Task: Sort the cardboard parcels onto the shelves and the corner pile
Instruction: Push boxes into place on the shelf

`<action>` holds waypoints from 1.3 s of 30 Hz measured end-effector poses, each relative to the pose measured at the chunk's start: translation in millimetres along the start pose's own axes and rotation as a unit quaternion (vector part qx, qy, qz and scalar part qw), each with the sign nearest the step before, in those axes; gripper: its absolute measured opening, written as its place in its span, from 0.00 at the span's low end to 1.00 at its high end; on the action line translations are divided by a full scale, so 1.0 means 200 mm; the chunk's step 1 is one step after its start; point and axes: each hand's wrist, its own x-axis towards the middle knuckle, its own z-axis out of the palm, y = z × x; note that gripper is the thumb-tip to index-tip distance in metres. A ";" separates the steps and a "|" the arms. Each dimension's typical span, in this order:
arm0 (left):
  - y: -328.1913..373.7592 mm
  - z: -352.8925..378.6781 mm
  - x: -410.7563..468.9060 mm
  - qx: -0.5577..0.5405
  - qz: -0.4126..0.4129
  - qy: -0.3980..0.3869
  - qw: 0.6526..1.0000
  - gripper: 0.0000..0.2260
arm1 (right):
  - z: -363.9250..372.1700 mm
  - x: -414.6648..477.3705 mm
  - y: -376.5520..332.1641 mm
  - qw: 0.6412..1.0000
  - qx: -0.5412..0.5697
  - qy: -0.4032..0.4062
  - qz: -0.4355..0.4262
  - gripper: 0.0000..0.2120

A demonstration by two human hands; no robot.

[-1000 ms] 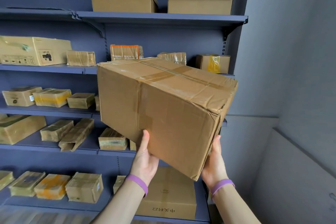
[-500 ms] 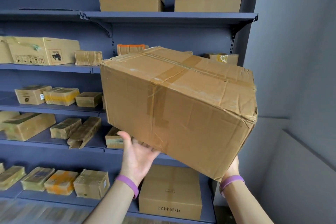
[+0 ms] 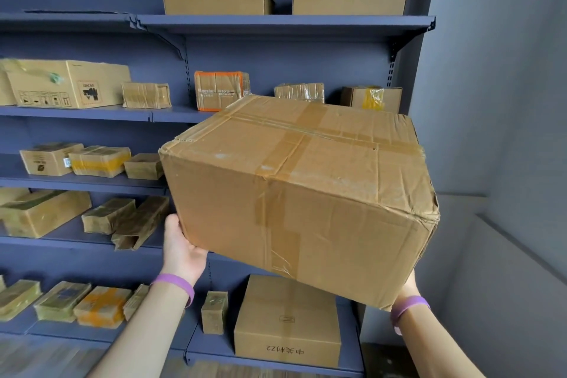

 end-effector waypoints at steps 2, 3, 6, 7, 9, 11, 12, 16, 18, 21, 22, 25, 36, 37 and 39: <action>-0.01 0.00 0.00 -0.026 0.011 0.007 1.000 0.12 | 0.02 0.00 -0.05 0.999 0.017 -0.001 0.036 0.17; 0.00 0.00 0.00 -0.036 0.018 0.003 0.999 0.12 | 0.02 0.01 -0.08 1.000 0.001 -0.016 0.018 0.16; -0.01 -0.01 0.03 -0.050 0.025 0.019 0.998 0.12 | 0.07 0.05 -0.14 0.997 -0.061 0.015 -0.054 0.14; -0.01 -0.01 0.03 -0.049 0.022 0.018 0.998 0.12 | 0.07 0.06 -0.16 0.996 -0.062 0.015 -0.061 0.14; -0.01 0.00 0.03 -0.049 0.024 0.017 0.998 0.12 | 0.07 0.08 -0.21 0.987 -0.130 0.007 -0.091 0.14; 0.00 0.00 0.02 -0.052 0.028 0.018 0.998 0.12 | 0.08 0.12 -0.26 0.970 -0.211 0.002 -0.122 0.14; 0.00 0.00 0.03 -0.053 0.032 0.018 0.998 0.12 | 0.08 0.12 -0.29 0.966 -0.226 -0.008 -0.124 0.15; 0.01 -0.03 0.06 -0.045 0.036 0.014 0.998 0.13 | 0.09 0.08 -0.42 0.980 -0.077 -0.172 -0.067 0.27; -0.01 -0.04 0.07 -0.044 0.034 0.011 0.998 0.13 | 0.09 0.06 -0.46 0.976 -0.055 -0.204 -0.044 0.32; -0.01 -0.03 0.06 -0.032 0.035 -0.010 0.999 0.14 | 0.10 0.06 -0.48 0.979 -0.057 -0.193 -0.041 0.30; -0.01 -0.03 0.06 -0.027 0.035 -0.014 0.999 0.14 | 0.10 0.05 -0.49 0.977 -0.067 -0.197 -0.044 0.30; -0.01 -0.05 0.07 0.021 0.034 -0.018 0.999 0.14 | 0.10 0.03 -0.51 0.977 -0.073 -0.200 -0.025 0.26; 0.19 -0.05 0.11 0.205 -0.061 -0.107 0.971 0.39 | 0.01 0.05 -0.47 0.979 -0.130 -0.141 -0.060 0.18; 0.23 -0.05 0.12 0.229 -0.076 -0.114 0.964 0.43 | 0.00 0.06 -0.46 0.979 -0.129 -0.145 -0.057 0.19; 0.28 -0.04 0.13 0.299 -0.089 -0.133 0.941 0.50 | -0.01 0.06 -0.44 0.978 -0.129 -0.154 -0.054 0.19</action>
